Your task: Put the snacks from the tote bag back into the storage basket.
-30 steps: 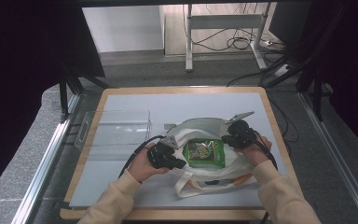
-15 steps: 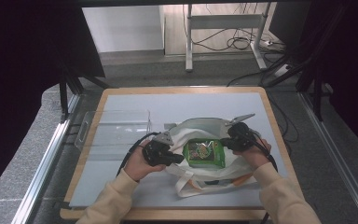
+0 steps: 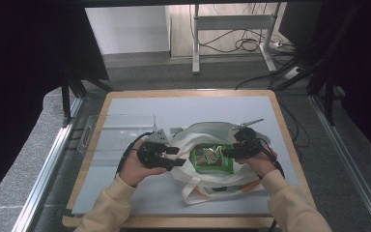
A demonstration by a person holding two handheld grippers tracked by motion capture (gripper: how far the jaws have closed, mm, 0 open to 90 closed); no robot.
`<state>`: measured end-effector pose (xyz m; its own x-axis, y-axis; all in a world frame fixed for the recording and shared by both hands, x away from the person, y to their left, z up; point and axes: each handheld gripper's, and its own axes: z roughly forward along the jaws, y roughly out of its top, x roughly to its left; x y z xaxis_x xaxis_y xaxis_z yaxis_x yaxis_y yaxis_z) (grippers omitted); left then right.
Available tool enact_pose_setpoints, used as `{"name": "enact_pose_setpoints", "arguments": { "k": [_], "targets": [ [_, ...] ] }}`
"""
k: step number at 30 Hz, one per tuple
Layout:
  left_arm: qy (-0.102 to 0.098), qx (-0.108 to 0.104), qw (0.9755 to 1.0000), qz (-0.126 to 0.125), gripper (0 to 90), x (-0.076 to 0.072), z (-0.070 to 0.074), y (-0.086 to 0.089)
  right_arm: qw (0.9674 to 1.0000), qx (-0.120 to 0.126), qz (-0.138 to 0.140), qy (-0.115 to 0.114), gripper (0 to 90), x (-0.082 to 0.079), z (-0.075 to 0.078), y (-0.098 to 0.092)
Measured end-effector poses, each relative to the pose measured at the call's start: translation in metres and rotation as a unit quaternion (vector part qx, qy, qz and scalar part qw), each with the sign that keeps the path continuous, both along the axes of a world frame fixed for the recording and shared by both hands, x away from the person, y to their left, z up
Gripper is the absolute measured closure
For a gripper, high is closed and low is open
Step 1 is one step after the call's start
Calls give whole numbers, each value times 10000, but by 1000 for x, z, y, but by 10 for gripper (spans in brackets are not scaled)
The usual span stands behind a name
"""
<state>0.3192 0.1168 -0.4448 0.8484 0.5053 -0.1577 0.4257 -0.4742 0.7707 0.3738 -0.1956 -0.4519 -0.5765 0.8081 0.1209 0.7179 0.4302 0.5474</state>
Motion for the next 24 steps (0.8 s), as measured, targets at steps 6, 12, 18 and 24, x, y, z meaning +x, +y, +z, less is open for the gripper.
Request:
{"name": "enact_pose_setpoints", "arguments": {
  "k": [6, 12, 18, 24],
  "targets": [
    [-21, -76, 10000, 32, 393, 0, 3, 6, 9990, -211, -331, 231, 295, 4, -6, 11],
    [-7, -99, 9999, 23, 378, 1, 2, 8, 9969, -348, -496, 495, 263, 11, -13, 20],
    [2, -103, 9999, -16, 374, 2, 1, 7, 9918, -574, -774, 841, 242, 21, -27, 25],
    [-6, -81, 9999, -64, 372, 1, 1, 6, 9874, -826, -866, 1036, 232, 26, -38, 29]
  ]
}}
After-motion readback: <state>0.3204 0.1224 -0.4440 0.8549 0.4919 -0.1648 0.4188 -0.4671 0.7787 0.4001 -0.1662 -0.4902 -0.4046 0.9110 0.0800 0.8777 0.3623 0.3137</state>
